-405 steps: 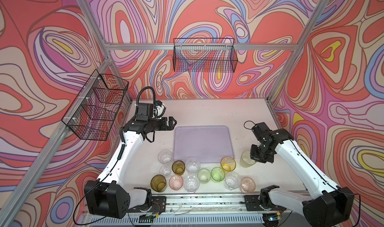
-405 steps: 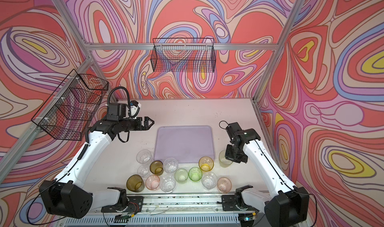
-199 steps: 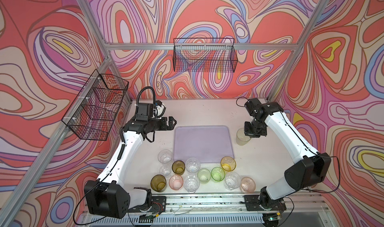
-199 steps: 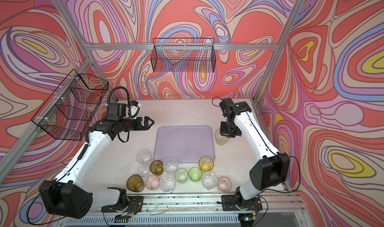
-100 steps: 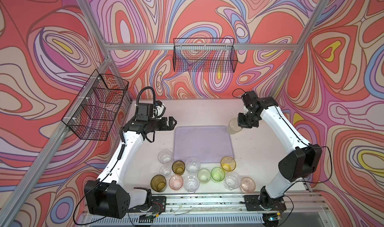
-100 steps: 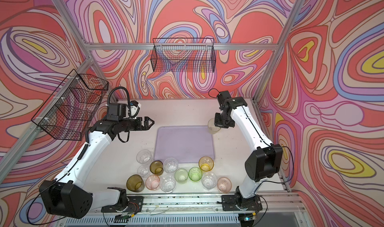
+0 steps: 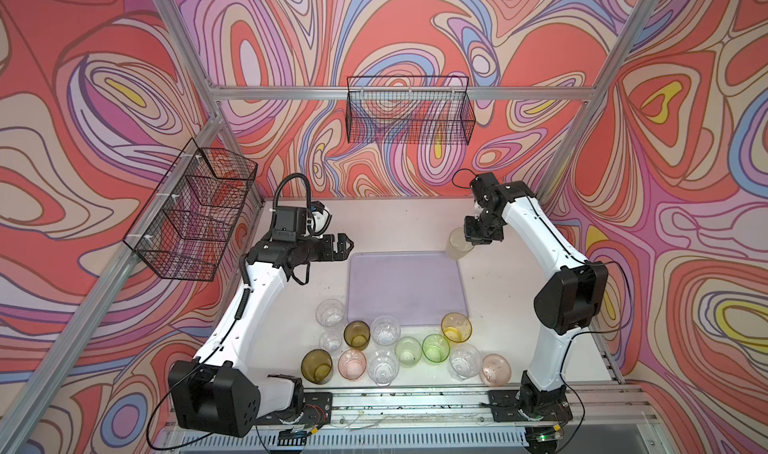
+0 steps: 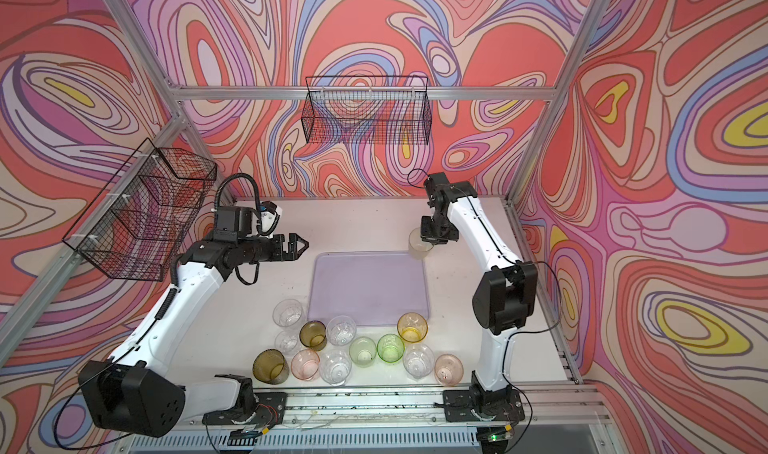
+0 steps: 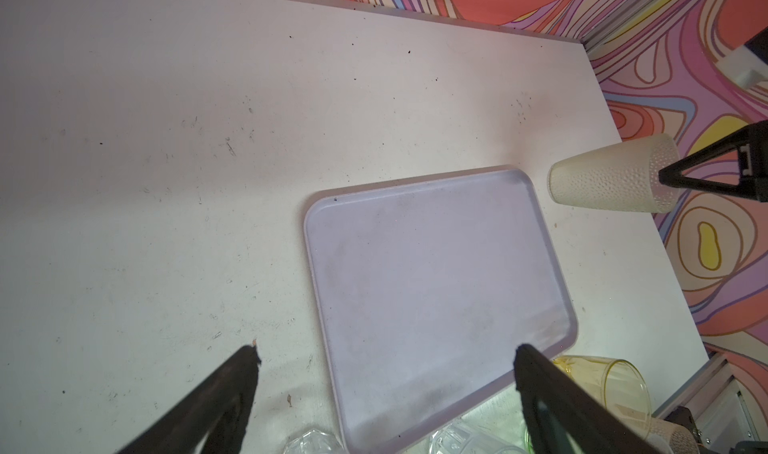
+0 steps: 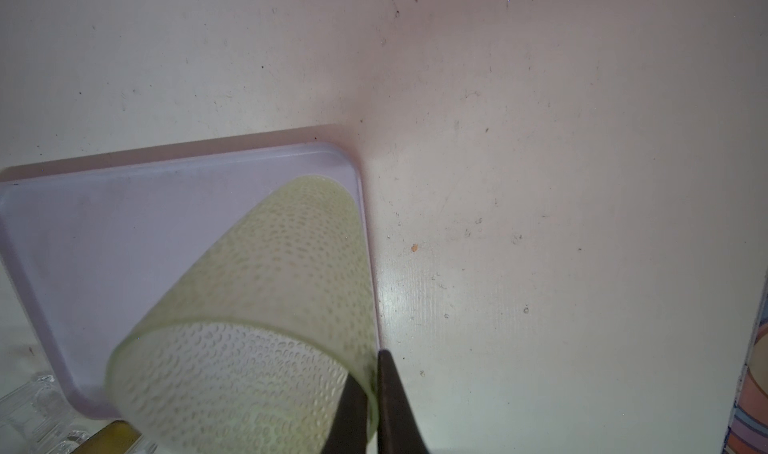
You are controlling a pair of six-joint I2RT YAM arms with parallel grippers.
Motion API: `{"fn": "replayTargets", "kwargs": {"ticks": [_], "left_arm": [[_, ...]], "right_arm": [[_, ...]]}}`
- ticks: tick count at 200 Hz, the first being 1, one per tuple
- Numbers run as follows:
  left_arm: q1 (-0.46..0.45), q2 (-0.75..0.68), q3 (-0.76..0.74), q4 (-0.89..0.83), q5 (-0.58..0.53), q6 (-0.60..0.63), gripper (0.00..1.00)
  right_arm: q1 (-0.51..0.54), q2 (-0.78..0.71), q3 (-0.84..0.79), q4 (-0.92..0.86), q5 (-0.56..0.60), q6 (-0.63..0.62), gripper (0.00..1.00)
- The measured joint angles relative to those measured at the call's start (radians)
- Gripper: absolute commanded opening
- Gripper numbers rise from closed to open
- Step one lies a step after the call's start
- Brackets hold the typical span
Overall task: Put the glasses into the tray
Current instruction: 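Lift the frosted cup with the right gripper and carry it past the tray's far corner, then lower the frosted cup onto the tray corner and open the right gripper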
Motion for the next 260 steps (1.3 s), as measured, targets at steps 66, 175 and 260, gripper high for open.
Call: {"fn": "replayTargets", "kwargs": {"ticks": [66, 175, 260], "left_arm": [[0.0, 0.0, 0.0, 0.0, 0.003, 0.0, 0.99], [0.0, 0.0, 0.0, 0.0, 0.014, 0.0, 0.99], [0.0, 0.0, 0.0, 0.0, 0.018, 0.0, 0.99]], "right_arm": [[0.0, 0.095, 0.056, -0.041, -0.016, -0.037, 0.0], [0.0, 0.206, 0.143, -0.047, -0.034, -0.047, 0.0], [0.0, 0.25, 0.163, -0.046, -0.034, -0.047, 0.03]]}}
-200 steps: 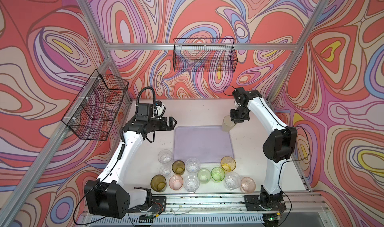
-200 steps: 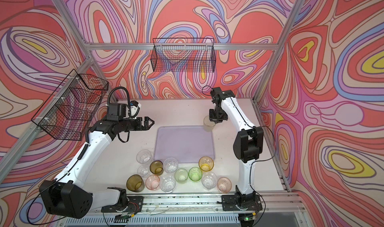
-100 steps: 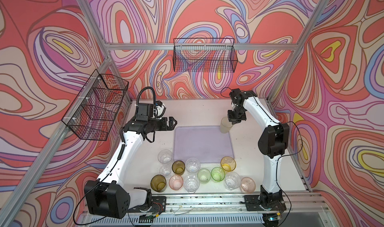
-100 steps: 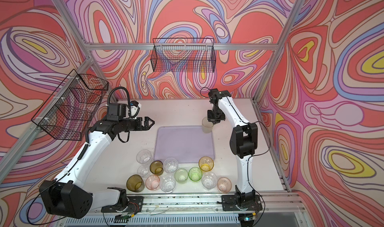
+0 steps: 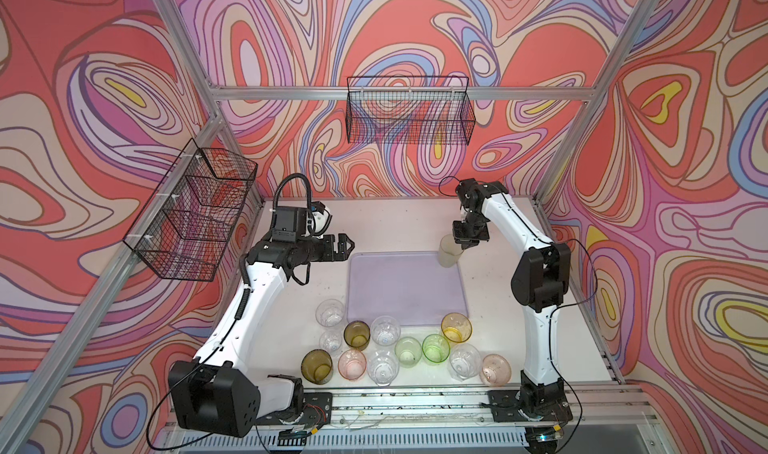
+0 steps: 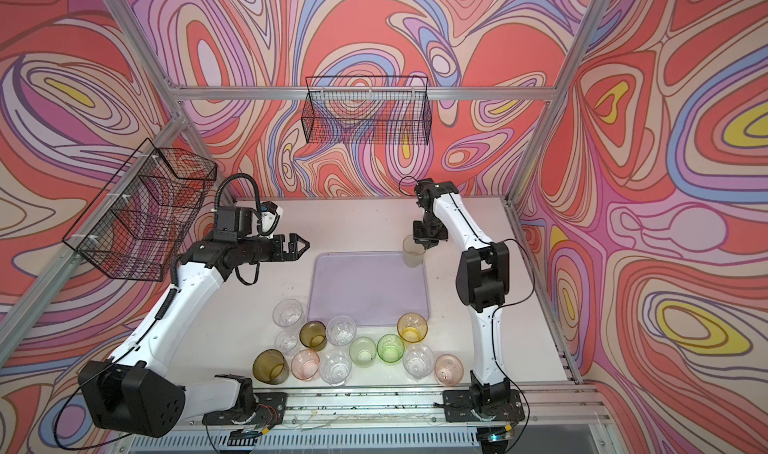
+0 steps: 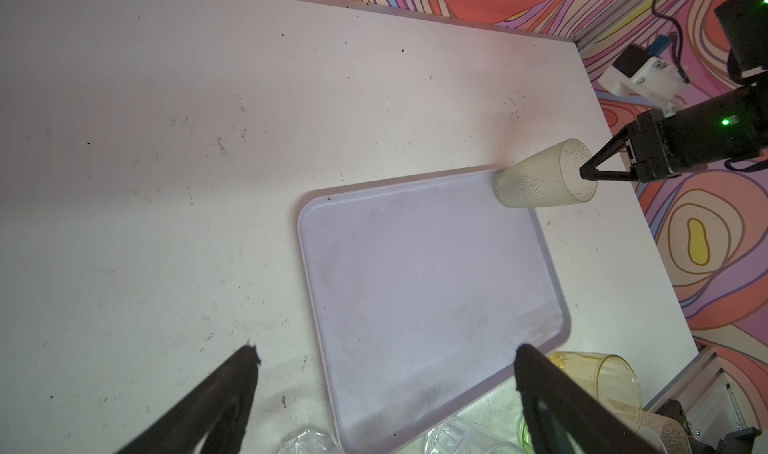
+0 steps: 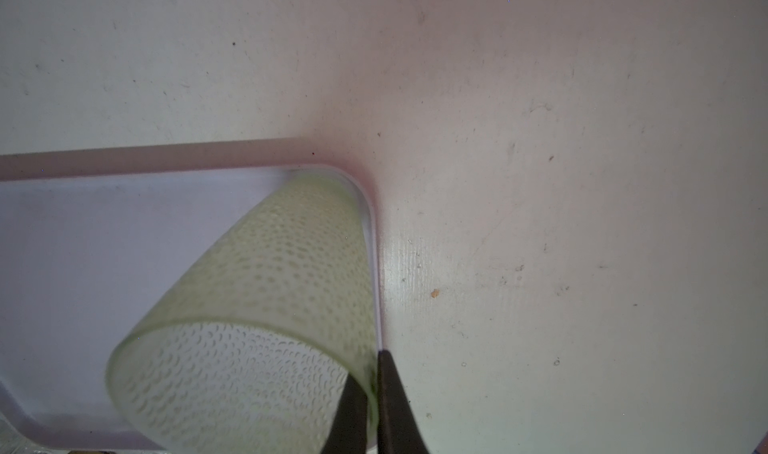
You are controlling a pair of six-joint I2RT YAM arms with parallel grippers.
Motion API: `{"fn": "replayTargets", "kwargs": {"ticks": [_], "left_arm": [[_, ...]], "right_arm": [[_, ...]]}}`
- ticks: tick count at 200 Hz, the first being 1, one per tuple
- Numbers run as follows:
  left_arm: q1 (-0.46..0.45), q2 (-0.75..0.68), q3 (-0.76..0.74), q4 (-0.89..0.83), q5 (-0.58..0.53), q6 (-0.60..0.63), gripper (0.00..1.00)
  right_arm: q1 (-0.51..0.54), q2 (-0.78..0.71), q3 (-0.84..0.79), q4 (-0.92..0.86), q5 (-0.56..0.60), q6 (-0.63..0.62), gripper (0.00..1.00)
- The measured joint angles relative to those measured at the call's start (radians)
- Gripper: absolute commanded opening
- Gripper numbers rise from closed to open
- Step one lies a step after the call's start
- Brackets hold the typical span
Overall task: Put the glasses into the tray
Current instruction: 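Lower the frosted cup onto the tray corner and open the right gripper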
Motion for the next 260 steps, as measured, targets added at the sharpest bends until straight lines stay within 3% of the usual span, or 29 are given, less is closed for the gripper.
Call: {"fn": "replayTargets", "kwargs": {"ticks": [70, 111, 167, 260], "left_arm": [[0.0, 0.0, 0.0, 0.0, 0.0, 0.0, 0.99], [0.0, 0.0, -0.001, 0.0, 0.0, 0.0, 0.99], [0.0, 0.0, -0.001, 0.0, 0.0, 0.0, 0.99], [0.0, 0.0, -0.005, 0.0, 0.008, -0.005, 0.99]], "right_arm": [[0.0, 0.0, 0.0, 0.006, 0.002, -0.001, 0.13], [0.0, 0.0, 0.0, 0.014, 0.002, -0.001, 0.28], [0.0, -0.003, 0.019, 0.028, 0.007, -0.004, 0.38], [0.0, -0.195, -0.063, 0.119, 0.007, -0.019, 0.39]]}}
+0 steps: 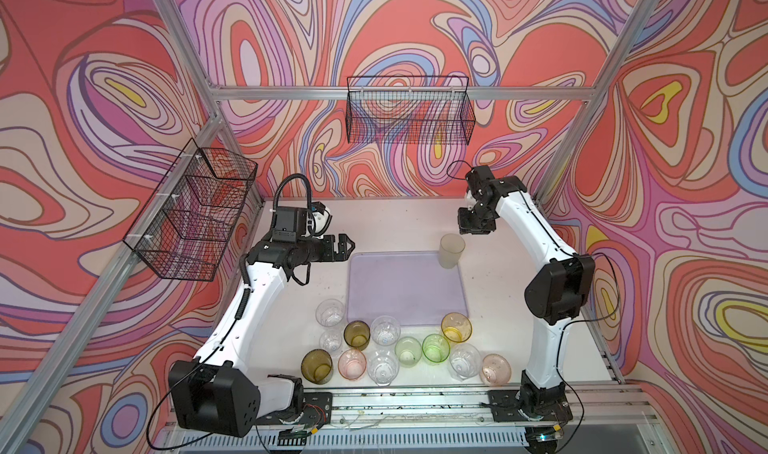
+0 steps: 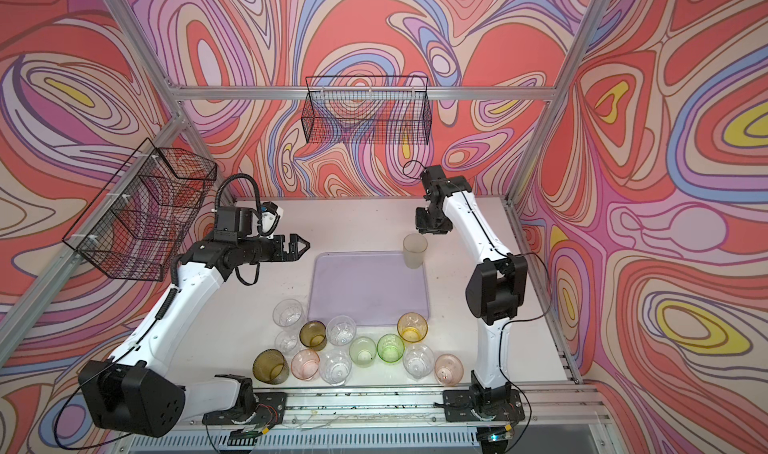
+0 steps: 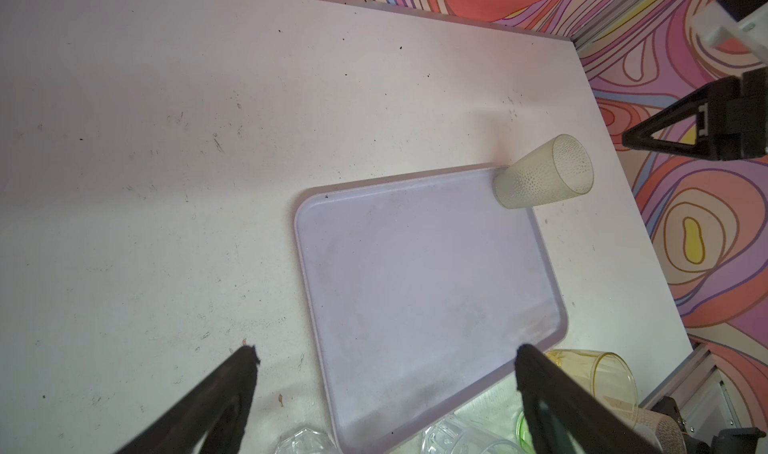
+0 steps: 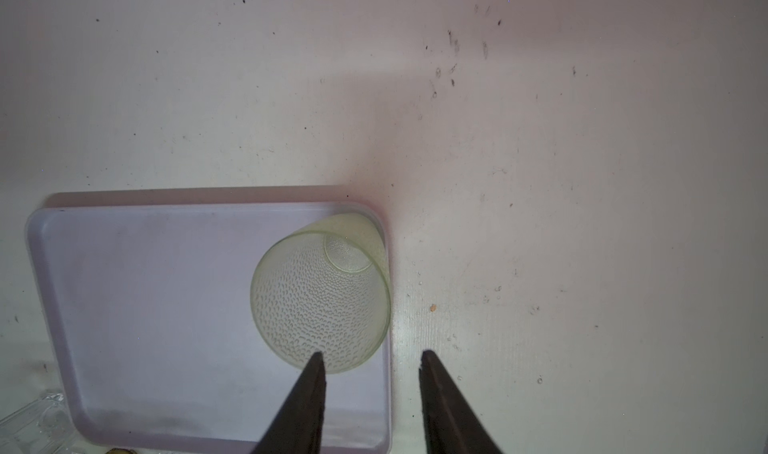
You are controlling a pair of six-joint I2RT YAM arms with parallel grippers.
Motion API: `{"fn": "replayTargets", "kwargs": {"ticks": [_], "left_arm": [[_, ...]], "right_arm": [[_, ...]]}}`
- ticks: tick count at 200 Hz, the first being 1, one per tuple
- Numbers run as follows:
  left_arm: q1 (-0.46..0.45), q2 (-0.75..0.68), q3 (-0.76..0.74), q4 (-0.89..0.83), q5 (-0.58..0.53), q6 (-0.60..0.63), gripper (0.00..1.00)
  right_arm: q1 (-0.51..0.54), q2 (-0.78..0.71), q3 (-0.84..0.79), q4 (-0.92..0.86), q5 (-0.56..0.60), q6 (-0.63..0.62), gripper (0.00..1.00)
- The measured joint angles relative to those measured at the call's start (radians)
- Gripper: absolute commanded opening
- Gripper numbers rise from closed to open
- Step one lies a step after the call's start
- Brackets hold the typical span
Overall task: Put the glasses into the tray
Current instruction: 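Lower the frosted cup onto the tray corner and open the right gripper, then move the right gripper back toward the cups nearer the robot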
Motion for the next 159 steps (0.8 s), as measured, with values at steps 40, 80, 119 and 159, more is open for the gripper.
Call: {"fn": "replayTargets", "kwargs": {"ticks": [40, 80, 119, 159], "left_arm": [[0.0, 0.0, -0.001, 0.0, 0.0, 0.0, 0.99], [0.0, 0.0, -0.002, 0.0, 0.0, -0.004, 1.0], [0.0, 0.0, -0.002, 0.0, 0.0, -0.008, 1.0], [0.0, 0.0, -0.002, 0.001, 0.0, -0.011, 1.0]], "right_arm": [[0.0, -0.095, -0.103, 0.035, 0.0, 0.0, 0.4], [0.003, -0.208, -0.198, 0.046, -0.006, 0.0, 0.38], [0.014, -0.294, -0.259, 0.045, -0.007, -0.004, 0.35], [0.034, -0.373, -0.307, 0.031, -0.004, -0.01, 0.38]]}}
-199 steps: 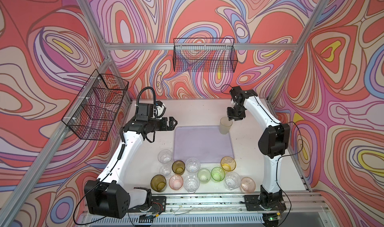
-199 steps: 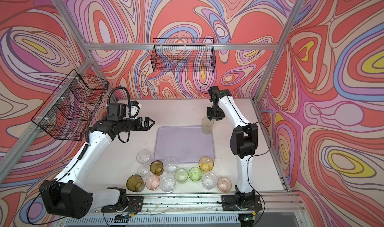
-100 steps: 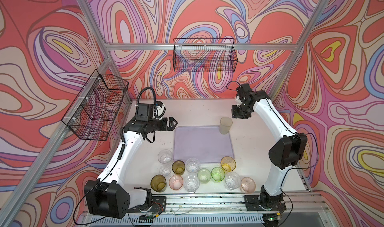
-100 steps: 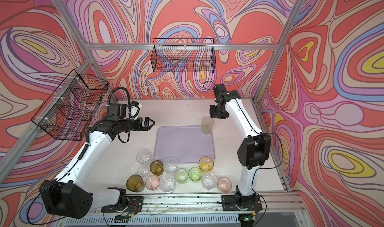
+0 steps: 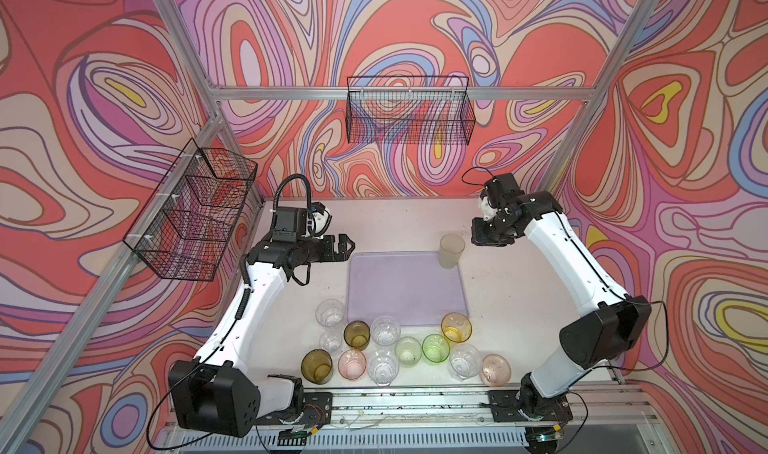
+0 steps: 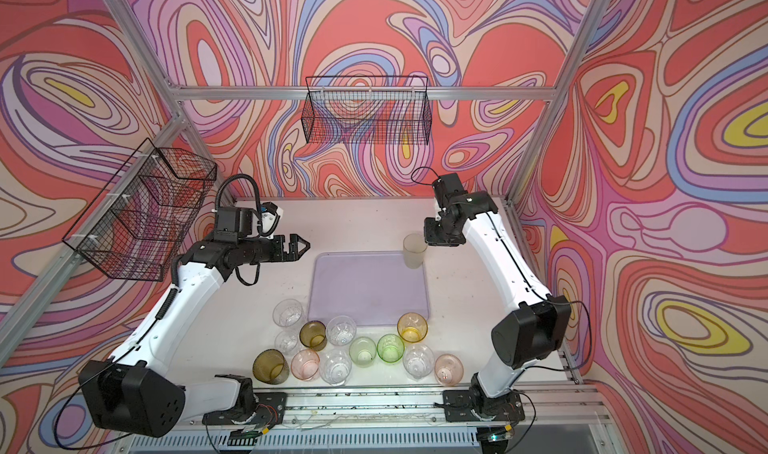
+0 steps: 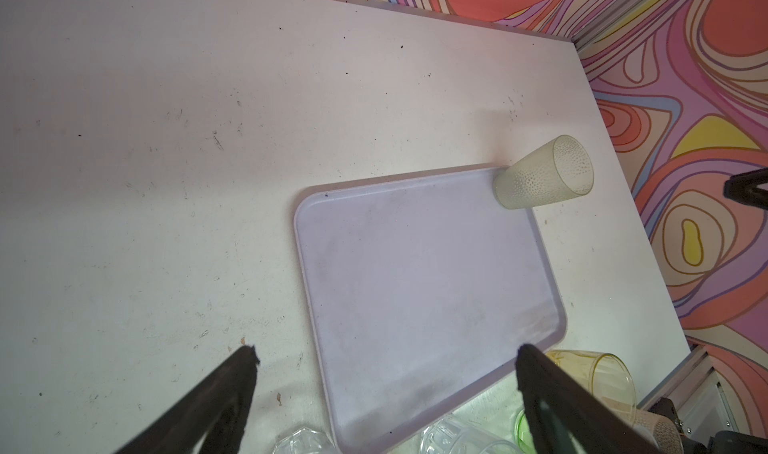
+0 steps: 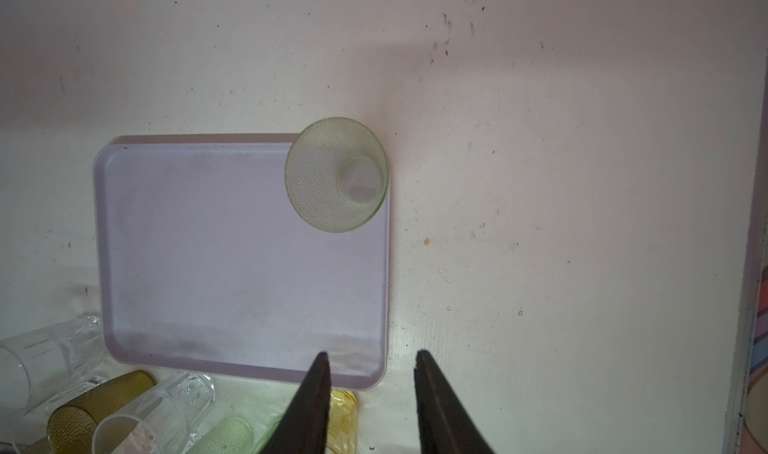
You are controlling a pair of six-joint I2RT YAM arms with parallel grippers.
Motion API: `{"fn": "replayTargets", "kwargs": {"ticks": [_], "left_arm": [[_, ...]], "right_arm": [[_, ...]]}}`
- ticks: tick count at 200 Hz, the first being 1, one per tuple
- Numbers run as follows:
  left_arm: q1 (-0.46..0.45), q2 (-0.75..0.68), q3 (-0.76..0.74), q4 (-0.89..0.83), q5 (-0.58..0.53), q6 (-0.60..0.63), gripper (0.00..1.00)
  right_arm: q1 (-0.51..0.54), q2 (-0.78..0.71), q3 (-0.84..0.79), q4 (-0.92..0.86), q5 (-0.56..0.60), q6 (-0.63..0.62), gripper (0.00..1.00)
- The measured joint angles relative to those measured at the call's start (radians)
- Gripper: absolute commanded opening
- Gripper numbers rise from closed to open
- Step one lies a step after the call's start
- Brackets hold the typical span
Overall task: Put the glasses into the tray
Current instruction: 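Move the right gripper back toward the cups nearer the robot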
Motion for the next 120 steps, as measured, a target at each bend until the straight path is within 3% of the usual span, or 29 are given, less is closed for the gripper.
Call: {"fn": "replayTargets", "kwargs": {"ticks": [120], "left_arm": [[0.0, 0.0, -0.013, 0.029, 0.009, -0.01, 1.0]], "right_arm": [[0.111, -0.203, -0.225, -0.053, -0.035, -0.002, 0.44]]}}
